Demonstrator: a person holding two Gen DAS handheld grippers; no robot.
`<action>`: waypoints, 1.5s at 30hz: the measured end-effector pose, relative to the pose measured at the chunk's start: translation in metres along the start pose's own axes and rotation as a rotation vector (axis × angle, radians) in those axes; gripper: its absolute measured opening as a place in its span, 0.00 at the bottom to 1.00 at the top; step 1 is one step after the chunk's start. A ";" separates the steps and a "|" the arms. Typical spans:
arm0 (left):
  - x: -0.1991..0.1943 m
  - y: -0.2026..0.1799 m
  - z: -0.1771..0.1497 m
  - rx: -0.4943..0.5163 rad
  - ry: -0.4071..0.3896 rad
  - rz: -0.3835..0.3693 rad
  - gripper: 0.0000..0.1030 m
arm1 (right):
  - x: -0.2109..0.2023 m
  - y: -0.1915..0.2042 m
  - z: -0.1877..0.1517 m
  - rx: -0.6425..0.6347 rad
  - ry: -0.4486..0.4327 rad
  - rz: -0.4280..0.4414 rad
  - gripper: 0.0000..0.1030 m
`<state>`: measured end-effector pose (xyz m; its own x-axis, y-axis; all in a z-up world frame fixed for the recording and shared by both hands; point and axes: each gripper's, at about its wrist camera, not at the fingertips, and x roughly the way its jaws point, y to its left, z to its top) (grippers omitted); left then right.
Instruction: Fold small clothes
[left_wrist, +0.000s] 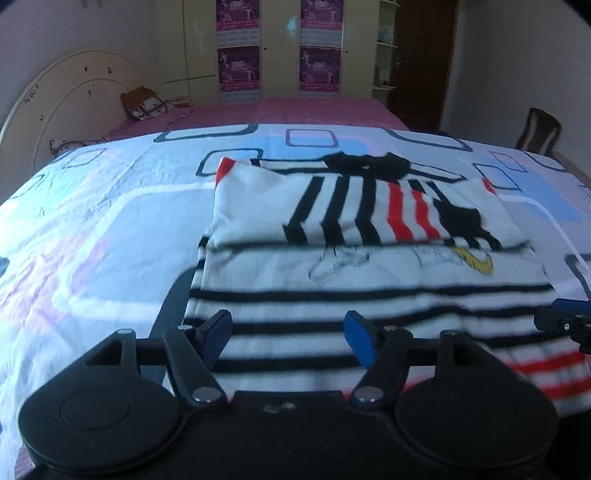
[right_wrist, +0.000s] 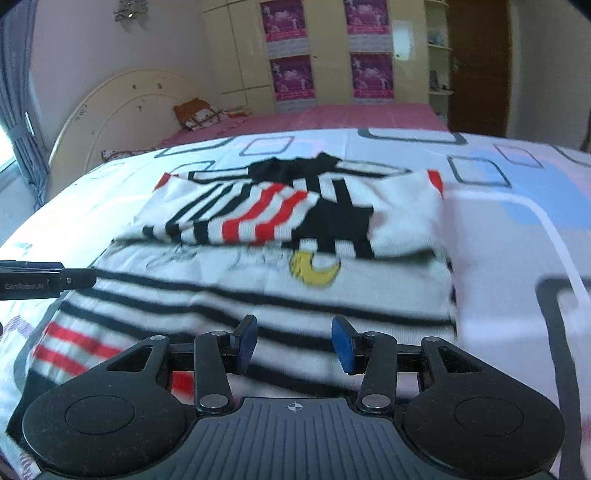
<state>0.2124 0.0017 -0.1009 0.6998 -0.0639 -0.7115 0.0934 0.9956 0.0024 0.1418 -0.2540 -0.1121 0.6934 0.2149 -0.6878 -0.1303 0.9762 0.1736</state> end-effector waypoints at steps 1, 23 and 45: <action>-0.004 0.003 -0.005 -0.002 0.002 -0.009 0.64 | -0.006 0.003 -0.006 0.005 0.002 -0.011 0.43; -0.064 0.061 -0.098 -0.087 0.082 -0.084 0.60 | -0.088 0.039 -0.099 0.048 -0.023 -0.173 0.71; -0.057 0.057 -0.120 -0.141 0.162 -0.200 0.48 | -0.092 0.007 -0.129 0.254 0.049 -0.195 0.38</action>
<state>0.0925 0.0707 -0.1447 0.5540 -0.2595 -0.7910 0.1107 0.9647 -0.2390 -0.0141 -0.2631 -0.1391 0.6518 0.0318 -0.7577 0.1872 0.9615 0.2014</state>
